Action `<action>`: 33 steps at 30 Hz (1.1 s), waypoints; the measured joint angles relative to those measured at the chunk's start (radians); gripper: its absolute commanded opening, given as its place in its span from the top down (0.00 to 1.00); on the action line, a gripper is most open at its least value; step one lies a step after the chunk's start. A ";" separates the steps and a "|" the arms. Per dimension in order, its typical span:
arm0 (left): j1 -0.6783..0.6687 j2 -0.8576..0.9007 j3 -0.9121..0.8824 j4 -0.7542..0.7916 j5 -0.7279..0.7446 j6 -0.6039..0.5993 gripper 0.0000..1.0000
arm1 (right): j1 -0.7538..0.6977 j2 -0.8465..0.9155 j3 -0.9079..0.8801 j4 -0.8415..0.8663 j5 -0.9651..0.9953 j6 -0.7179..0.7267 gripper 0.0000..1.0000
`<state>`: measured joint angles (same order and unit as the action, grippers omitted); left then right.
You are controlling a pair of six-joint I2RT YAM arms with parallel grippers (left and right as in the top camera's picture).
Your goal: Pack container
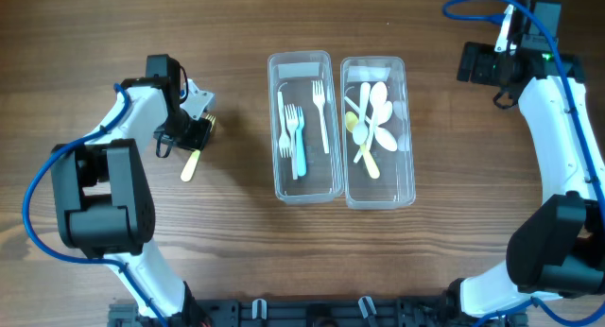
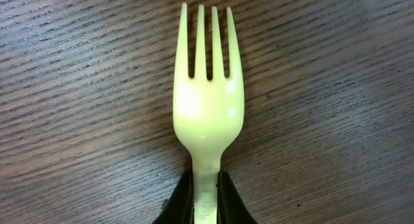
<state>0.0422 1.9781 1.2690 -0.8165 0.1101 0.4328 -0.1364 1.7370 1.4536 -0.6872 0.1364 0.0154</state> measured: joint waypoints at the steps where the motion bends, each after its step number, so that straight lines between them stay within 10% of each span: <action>1: 0.000 0.000 0.000 -0.003 0.000 0.000 0.96 | 0.000 0.000 0.000 0.000 0.000 0.000 0.00; 8: 0.000 0.000 0.002 -0.043 -0.005 0.001 0.64 | 0.000 0.000 0.000 0.000 0.000 0.000 0.00; 15: -0.001 0.000 0.003 -0.080 0.008 -0.016 0.72 | 0.000 0.000 0.000 0.000 0.000 0.000 0.00; 24: -0.054 0.000 0.003 0.014 0.037 -0.050 0.46 | 0.000 0.000 0.000 0.000 0.000 0.000 0.00; 33: -0.130 0.000 0.003 0.093 -0.013 -0.050 0.52 | 0.000 0.000 0.000 0.000 0.000 0.000 0.00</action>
<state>-0.0883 1.9785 1.2724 -0.7238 0.0967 0.3828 -0.1364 1.7370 1.4540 -0.6872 0.1364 0.0154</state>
